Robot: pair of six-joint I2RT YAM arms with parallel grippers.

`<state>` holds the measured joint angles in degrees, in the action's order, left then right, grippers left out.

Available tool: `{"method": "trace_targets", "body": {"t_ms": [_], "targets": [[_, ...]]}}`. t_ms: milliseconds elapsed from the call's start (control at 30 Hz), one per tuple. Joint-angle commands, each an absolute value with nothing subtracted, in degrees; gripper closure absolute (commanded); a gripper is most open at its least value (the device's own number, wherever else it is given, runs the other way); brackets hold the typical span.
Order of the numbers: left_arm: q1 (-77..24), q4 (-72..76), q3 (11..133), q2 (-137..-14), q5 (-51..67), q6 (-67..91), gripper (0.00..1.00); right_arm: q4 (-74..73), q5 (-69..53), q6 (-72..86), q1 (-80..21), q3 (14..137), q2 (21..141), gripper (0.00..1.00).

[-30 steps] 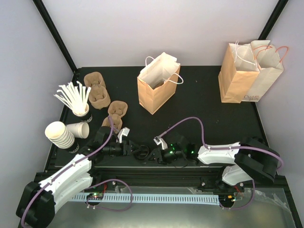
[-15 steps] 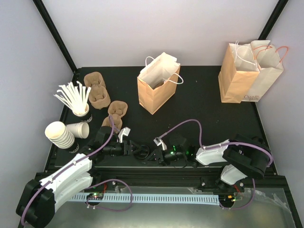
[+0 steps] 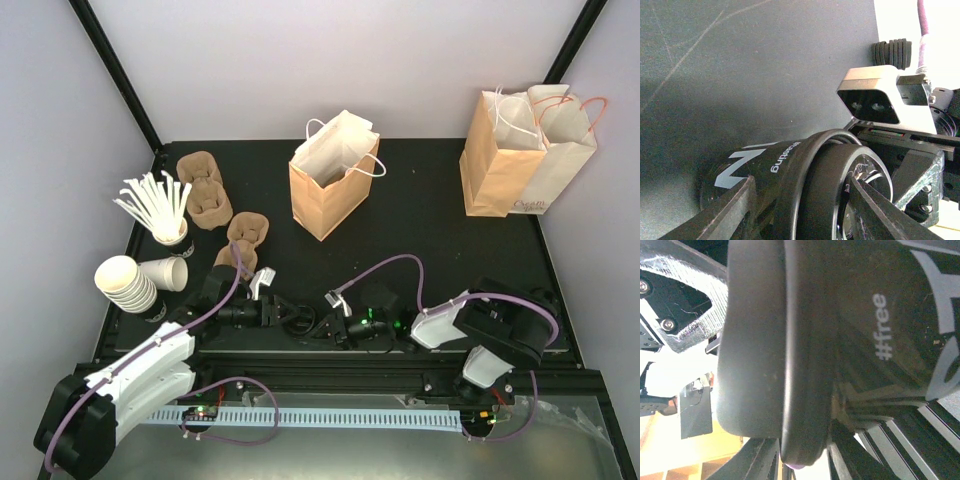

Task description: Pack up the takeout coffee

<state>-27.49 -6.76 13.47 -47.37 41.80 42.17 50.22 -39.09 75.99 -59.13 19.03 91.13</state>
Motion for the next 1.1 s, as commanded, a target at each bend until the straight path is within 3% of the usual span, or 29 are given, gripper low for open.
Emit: {"method": "trace_targets", "body": {"t_ms": [0,167,433,633,1067], "targets": [[-28.2,-15.5,11.5,-49.9,36.6,42.1,0.49,39.3,-36.1,76.9,-58.5,15.3,92.3,0.7],[-28.2,-18.0,13.2,-49.1,35.2,41.0,0.49,21.0,-31.1,68.8,-58.5,20.4,80.0,0.6],[-28.2,-18.7,14.6,-50.3,35.1,40.0,0.49,16.2,-31.4,63.2,-56.6,22.4,67.0,0.51],[-28.2,-19.6,15.3,-49.9,34.8,39.5,0.49,12.4,-29.8,62.9,-54.2,21.5,66.0,0.56],[-28.2,-19.4,15.0,-50.1,35.2,39.7,0.49,20.3,-32.9,64.0,-54.0,23.2,72.8,0.62]]}}
